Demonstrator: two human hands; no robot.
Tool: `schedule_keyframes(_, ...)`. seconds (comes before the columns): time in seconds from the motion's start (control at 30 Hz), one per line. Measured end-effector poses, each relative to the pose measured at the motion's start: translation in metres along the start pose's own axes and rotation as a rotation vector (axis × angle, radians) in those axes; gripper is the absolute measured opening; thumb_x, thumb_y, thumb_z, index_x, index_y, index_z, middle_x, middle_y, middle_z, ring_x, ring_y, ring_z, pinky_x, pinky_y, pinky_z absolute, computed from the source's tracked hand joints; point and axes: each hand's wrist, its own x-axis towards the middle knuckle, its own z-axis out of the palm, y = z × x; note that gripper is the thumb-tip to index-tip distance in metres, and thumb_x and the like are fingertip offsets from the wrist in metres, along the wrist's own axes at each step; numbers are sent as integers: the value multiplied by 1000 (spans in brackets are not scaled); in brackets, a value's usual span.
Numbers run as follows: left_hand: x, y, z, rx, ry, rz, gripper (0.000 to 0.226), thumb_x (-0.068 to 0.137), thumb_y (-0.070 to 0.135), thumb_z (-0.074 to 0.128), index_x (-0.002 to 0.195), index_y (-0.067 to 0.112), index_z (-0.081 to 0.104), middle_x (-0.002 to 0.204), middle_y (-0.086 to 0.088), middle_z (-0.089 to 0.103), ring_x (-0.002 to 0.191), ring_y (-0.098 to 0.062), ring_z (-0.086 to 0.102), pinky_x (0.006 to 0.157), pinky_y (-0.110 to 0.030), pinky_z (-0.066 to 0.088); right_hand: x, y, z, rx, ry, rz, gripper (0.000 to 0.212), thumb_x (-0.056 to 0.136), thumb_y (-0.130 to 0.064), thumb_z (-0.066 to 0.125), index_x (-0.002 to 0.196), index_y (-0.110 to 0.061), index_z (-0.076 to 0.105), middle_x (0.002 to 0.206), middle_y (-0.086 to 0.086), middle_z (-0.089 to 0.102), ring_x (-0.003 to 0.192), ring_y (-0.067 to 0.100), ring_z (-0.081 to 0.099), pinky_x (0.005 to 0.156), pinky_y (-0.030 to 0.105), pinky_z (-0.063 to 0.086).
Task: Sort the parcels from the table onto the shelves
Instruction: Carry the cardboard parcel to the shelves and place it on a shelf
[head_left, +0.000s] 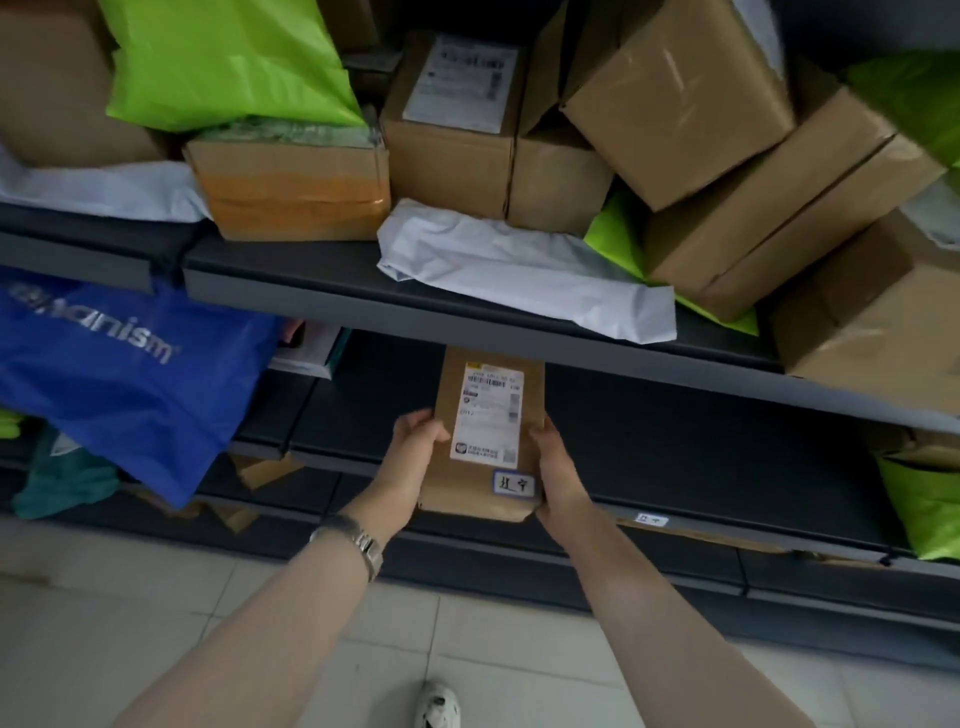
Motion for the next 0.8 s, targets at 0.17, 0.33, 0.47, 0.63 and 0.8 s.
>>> schedule_keyframes(0.17, 29, 24, 5, 61, 17, 36, 61, 83, 16, 60, 141, 15, 40, 107, -8, 57, 98, -26, 58, 92, -47, 50, 13, -29, 16, 35, -33, -13, 45, 106, -30, 43, 151, -32, 45, 134, 13, 69, 99, 29, 72, 71, 39, 59)
schedule_keyframes(0.33, 66, 29, 4, 145, 40, 74, 57, 89, 13, 60, 142, 15, 41, 142, -18, 45, 124, -34, 52, 98, -44, 47, 43, -34, 25, -7, -34, -61, 47, 106, -18, 46, 153, -25, 42, 134, 13, 66, 102, 28, 69, 78, 42, 60)
schedule_keyframes(0.47, 83, 26, 6, 238, -5, 132, 58, 98, 13, 57, 153, 16, 38, 150, -12, 47, 131, -30, 51, 100, -36, 42, 61, -27, 30, -82, 6, -117, 50, 108, -20, 42, 156, -34, 39, 144, 10, 62, 126, 32, 62, 109, 55, 49)
schedule_keyframes(0.63, 94, 26, 12, 312, -36, 252, 46, 104, 18, 50, 150, 19, 44, 129, 3, 53, 117, -17, 52, 94, -30, 41, 66, -35, 34, -195, 56, -179, 47, 109, -33, 40, 156, -31, 38, 138, 6, 61, 124, 28, 60, 108, 52, 49)
schedule_keyframes(0.8, 104, 27, 15, 347, 68, 307, 62, 99, 36, 58, 155, 19, 37, 153, -5, 47, 138, -26, 47, 99, -32, 40, 68, -51, 40, -299, 119, -217, 44, 109, -40, 35, 148, -24, 50, 132, 6, 64, 110, 22, 60, 82, 31, 45)
